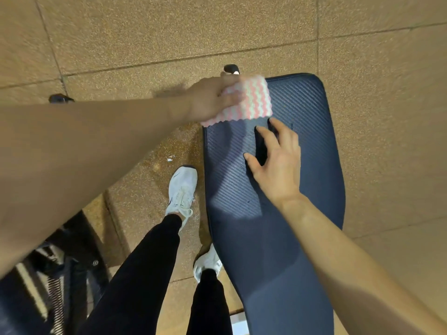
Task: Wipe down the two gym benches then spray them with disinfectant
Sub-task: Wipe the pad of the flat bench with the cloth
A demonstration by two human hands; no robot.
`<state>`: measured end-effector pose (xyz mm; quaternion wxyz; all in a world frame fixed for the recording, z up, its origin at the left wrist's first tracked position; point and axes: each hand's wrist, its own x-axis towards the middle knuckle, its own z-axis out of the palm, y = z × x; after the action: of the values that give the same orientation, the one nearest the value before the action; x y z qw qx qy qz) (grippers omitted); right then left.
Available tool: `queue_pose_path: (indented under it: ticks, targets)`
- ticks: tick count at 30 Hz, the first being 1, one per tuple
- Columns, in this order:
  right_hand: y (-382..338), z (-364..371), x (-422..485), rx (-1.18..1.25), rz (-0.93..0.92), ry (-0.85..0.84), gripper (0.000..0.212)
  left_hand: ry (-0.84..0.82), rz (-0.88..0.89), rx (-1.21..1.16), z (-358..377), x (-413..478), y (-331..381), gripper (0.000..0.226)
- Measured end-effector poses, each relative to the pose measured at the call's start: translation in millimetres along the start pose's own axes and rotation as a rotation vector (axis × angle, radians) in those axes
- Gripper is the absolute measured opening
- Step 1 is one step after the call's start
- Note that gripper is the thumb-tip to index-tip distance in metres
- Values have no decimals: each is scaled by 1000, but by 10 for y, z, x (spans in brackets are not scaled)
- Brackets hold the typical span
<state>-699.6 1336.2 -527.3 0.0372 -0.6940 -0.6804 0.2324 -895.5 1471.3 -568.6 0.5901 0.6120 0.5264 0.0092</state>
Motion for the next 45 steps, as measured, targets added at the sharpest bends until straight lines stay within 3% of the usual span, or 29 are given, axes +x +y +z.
queue_pose_path:
  ticks: [3,6,9,20,27,38,45]
  targets:
    - [-95,45,-139,-67,-18,-56,63,204,-45,-195,228,-259,-150,51]
    - [-174,96,-295,-111,-26,-83,66,341,-78,-401,548,-504,-305,62]
    - [-212,136,-474,-140,-28,-108,68,361,-166,-562,908,-760,-357,75]
    - [-55,219,-1482,-172,-48,-248,73,466,-188,-646,1864,-1482,-445,94]
    - [186,332,-1940,-211,-87,-329,93,448,-225,-700,2237,-1794,-481,81]
    - [400,368,-2141,-98,-166,-216,73,526,-238,-795,3030,-2202,-524,69]
    - [762,395,-3110,-117,-128,-165,67,522,-414,-794,3793,-2505,-591,51]
